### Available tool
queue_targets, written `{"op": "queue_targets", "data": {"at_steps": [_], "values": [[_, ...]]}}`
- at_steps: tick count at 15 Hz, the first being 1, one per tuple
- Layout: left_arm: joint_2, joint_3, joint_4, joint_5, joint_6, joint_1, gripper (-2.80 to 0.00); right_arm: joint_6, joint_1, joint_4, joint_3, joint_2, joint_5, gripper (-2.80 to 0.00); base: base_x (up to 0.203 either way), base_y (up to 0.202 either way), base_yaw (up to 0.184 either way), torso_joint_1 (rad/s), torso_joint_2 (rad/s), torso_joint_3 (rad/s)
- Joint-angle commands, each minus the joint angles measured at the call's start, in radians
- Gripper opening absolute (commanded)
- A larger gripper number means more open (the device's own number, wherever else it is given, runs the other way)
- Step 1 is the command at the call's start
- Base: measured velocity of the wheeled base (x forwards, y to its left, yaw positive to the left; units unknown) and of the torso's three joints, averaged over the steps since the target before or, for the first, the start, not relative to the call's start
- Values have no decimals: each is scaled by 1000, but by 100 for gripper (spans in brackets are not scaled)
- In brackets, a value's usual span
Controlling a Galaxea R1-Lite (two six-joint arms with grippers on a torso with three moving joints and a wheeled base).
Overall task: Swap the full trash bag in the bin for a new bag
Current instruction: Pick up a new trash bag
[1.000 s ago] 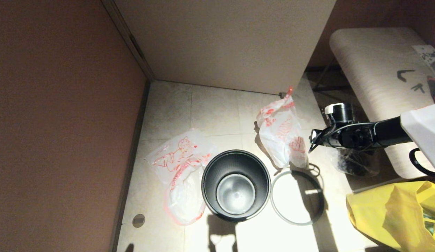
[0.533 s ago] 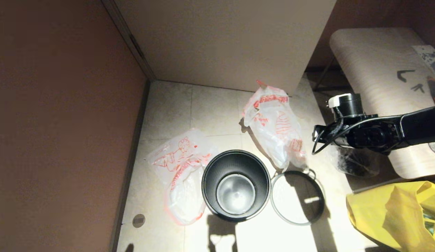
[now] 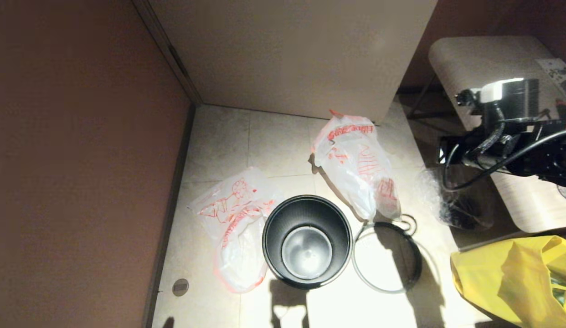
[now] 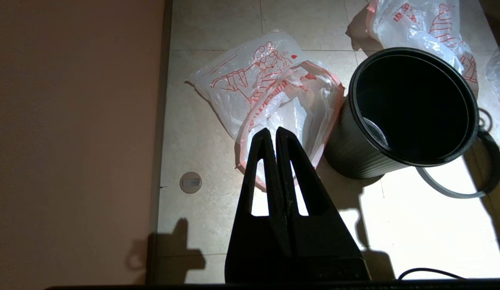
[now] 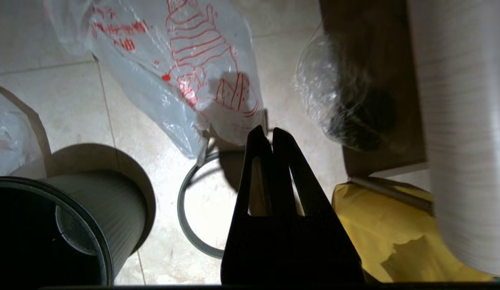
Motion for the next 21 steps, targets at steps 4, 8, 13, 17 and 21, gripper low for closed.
{"op": "queue_targets", "data": {"at_steps": [4,8,13,17,21], "values": [[1,0,0,1,-1,0,-280,-17,-23,0,92,-190,-71,-280,0,0,0,0,0,0],[0,0,0,1,-1,0,-280,-62,-50,30,165,-379,-81,-280,0,0,0,0,0,0],[0,0,0,1,-1,0,-280,-73,-6,151,207,-595,-30,-280,0,0,0,0,0,0],[1,0,0,1,-1,0,-280,-70,20,247,277,-788,26,-280,0,0,0,0,0,0],[1,0,0,1,-1,0,-280,-42,2,263,370,-953,42,-280,0,0,0,0,0,0]]}}
